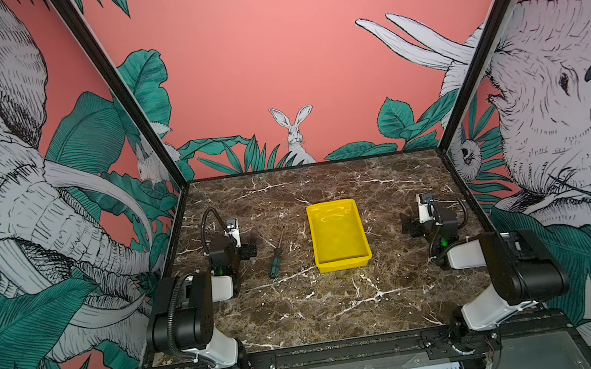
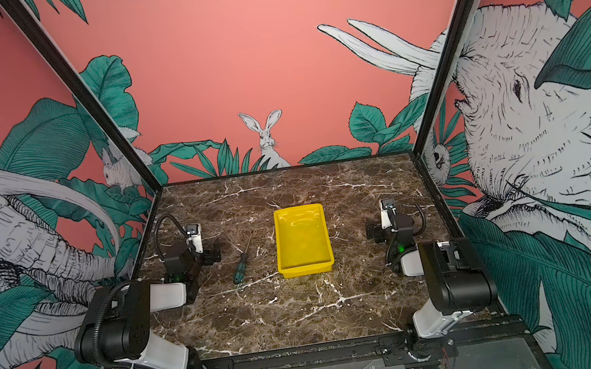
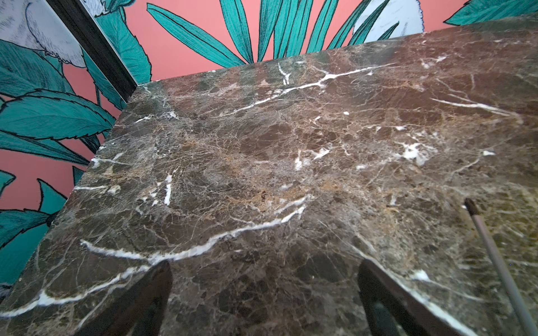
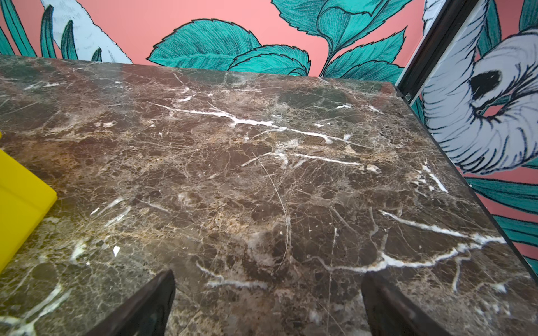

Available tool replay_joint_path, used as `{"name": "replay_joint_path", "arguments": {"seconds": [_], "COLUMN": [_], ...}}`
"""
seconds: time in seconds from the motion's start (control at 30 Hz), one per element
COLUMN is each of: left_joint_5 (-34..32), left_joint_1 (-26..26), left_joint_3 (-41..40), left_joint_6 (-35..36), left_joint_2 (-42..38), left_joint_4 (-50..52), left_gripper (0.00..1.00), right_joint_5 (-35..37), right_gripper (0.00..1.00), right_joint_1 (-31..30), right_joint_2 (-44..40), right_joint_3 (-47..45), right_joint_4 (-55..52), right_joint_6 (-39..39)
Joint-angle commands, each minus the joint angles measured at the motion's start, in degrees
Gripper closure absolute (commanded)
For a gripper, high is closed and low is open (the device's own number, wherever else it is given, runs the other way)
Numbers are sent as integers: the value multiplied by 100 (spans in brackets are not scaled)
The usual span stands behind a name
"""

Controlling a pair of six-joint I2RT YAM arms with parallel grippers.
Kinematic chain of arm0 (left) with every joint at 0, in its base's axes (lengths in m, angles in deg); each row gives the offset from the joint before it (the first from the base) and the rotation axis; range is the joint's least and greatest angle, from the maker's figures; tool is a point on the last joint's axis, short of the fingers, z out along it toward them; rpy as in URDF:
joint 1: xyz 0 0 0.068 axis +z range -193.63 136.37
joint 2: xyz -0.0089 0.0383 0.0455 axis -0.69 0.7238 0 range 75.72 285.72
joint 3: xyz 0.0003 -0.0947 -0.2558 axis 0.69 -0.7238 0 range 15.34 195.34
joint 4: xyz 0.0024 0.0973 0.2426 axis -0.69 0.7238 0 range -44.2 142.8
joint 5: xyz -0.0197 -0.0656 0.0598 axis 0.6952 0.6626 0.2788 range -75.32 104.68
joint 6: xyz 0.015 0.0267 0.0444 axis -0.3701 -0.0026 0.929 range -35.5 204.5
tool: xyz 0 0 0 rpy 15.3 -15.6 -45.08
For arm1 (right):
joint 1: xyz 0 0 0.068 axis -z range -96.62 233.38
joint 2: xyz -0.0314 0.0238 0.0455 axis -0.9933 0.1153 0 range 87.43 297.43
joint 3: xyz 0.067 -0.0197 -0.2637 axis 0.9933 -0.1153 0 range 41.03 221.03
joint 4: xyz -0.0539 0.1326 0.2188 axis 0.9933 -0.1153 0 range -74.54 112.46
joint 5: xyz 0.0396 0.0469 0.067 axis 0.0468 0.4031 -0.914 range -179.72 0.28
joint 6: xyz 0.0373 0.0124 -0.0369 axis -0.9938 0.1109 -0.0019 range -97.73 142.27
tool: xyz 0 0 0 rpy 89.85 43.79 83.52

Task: Put the screwdriver in the bin
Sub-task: Pick up the screwdriver from the center of the table.

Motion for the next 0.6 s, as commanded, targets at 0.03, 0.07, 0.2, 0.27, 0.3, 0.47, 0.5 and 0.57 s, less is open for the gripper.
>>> {"name": "replay_joint_path", "arguments": {"seconds": [0.03, 0.07, 0.2, 0.27, 0.3, 0.47, 0.5, 0.57], "left_joint_5": [-151, -174, -162, -174, -193, -449, -502, -500], "left_joint_1": [15, 16, 16, 7, 20, 12, 9, 7], "left_joint_3": [154, 259, 597, 602, 592, 861, 947, 1142], "left_joint_6": [-85, -97, -183, -216, -247, -640, -699, -800], "left_joint_2": [-200, -306, -744, -857, -925, -1318, -1393, -1541], "left_joint_4": [85, 384, 1507, 1592, 1619, 2527, 2659, 3066], "left_gripper": [0, 0, 0, 0, 0, 0, 0, 0], "right_joint_5": [-35, -50, -261, -275, -251, -260, -249, -298], "right_gripper": [1, 1, 1, 1, 1, 1, 1, 1], "right_joint_1": [-23, -22, -18, -23, -22, -23, -23, -23], "right_joint_2": [-55, -55, -140, -235, -328, -1142, -1350, -1721], "right_joint_3": [87, 79, 34, 43, 70, 425, 581, 885], "right_joint_4": [138, 145, 163, 74, -20, -1527, -2041, -2802], "right_joint_6": [23, 32, 137, 126, 99, -24, -155, -475]}}
